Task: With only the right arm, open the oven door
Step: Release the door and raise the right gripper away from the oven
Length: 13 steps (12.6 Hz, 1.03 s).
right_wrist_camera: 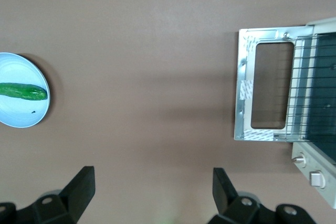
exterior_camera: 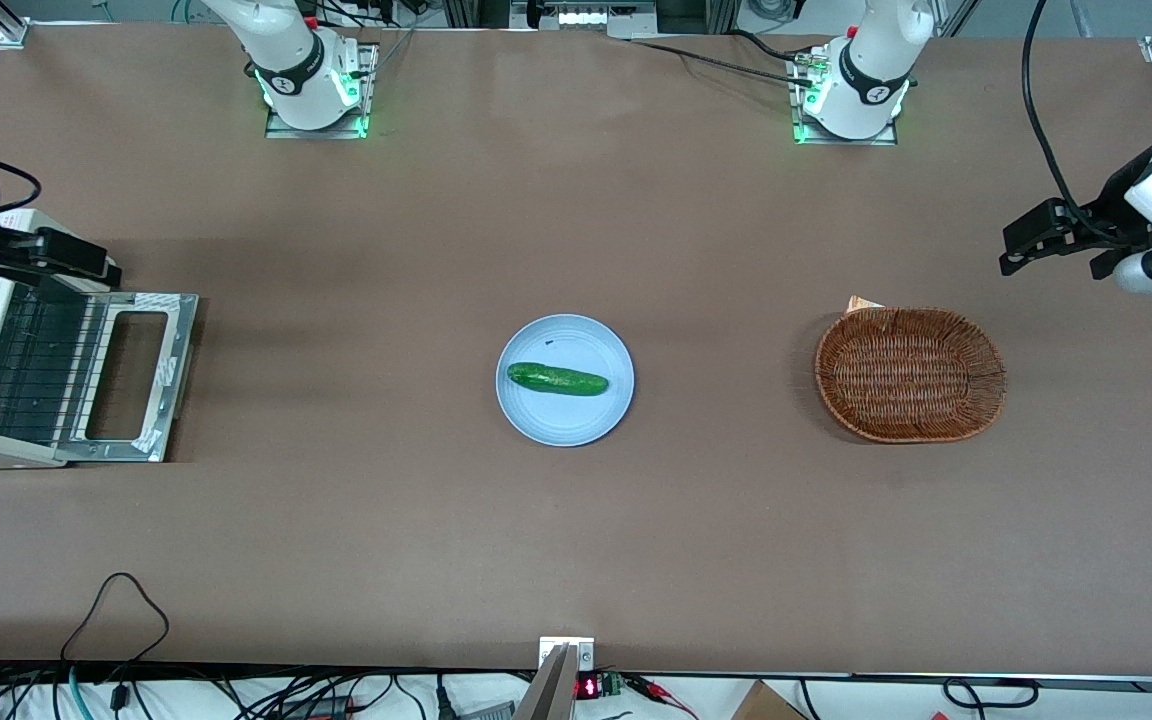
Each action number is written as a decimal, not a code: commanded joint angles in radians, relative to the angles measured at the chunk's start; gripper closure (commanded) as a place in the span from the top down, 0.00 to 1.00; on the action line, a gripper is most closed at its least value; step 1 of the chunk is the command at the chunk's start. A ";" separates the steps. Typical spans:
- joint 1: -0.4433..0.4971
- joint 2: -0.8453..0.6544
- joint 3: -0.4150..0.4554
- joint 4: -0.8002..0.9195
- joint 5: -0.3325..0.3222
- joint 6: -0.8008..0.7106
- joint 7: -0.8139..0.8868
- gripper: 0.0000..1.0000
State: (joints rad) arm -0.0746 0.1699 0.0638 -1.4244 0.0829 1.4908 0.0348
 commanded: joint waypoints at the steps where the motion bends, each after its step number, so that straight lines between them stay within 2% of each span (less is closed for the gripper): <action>1: -0.008 -0.226 -0.001 -0.311 0.023 0.139 -0.039 1.00; 3: -0.013 -0.236 -0.030 -0.330 0.023 0.132 -0.215 1.00; 4: -0.017 -0.225 -0.048 -0.329 0.023 0.138 -0.234 1.00; 7: -0.007 -0.202 -0.056 -0.317 0.020 0.146 -0.155 0.99; 11: -0.005 -0.198 -0.053 -0.314 0.014 0.146 -0.156 1.00; 13: 0.058 -0.196 -0.082 -0.314 0.003 0.160 -0.150 0.99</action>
State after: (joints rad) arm -0.0611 -0.0185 0.0024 -1.7320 0.0836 1.6335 -0.1339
